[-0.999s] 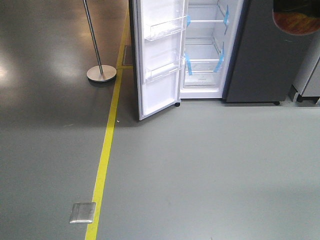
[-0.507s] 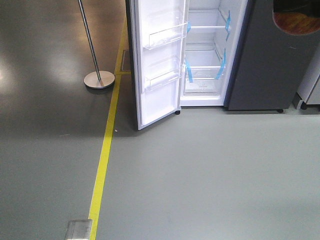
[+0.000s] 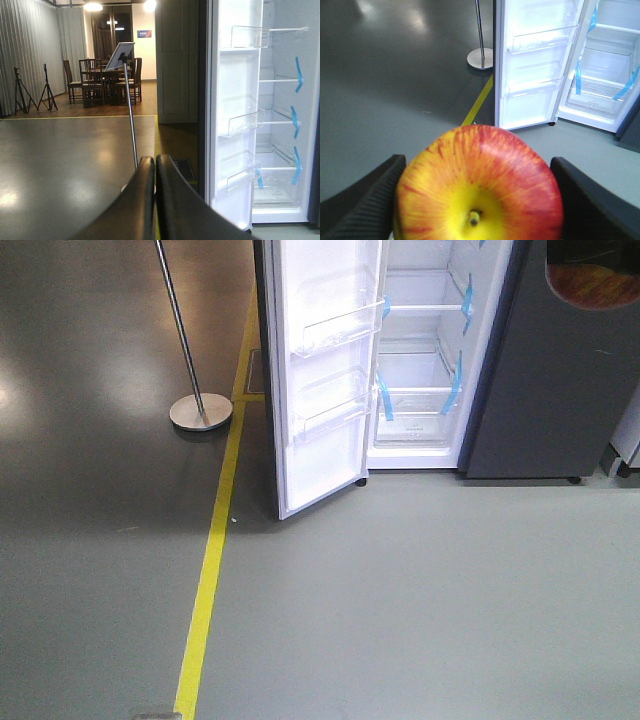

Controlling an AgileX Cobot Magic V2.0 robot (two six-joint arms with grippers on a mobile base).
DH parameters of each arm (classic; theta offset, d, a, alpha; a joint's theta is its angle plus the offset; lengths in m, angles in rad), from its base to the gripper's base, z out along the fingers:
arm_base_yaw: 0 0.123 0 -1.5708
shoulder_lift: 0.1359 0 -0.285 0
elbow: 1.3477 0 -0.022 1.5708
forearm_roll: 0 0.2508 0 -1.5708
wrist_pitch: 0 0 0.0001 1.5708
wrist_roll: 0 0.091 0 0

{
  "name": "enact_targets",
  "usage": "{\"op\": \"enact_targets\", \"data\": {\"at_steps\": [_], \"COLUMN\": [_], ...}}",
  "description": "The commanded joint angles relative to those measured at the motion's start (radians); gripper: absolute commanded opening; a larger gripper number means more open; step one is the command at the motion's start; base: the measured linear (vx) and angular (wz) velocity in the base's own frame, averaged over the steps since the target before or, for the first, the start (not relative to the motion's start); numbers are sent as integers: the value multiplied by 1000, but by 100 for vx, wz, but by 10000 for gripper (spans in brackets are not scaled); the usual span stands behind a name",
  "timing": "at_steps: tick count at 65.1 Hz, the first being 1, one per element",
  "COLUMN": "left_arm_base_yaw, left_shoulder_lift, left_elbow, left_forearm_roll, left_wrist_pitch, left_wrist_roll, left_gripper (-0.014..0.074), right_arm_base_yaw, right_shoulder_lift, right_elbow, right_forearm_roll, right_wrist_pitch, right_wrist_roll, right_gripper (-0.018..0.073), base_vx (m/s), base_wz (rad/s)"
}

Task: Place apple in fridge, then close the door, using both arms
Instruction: 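Approach the open fridge door holding the apple in the right gripper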

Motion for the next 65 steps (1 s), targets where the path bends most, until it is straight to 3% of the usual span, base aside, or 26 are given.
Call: {"op": "enact_targets", "data": {"at_steps": [1,65], "left_arm_base_yaw": [-5,-5], "left_shoulder_lift": [-15,-15], "left_elbow": [-18,-18], "left_forearm_roll": [-4,-4], "left_wrist_pitch": [-78,-78], "left_wrist_roll": [-11,-11], "left_gripper": [-7,-7], "right_arm_base_yaw": [-4,-4], "right_shoulder_lift": [-26,-26], "right_elbow": [-34,-34], "right_forearm_roll": [27,27], "right_wrist_pitch": [-70,-70], "right_wrist_roll": [-8,-8], "right_gripper": [262,262], "base_vx": [16,13], "base_wz": [3,0]}}
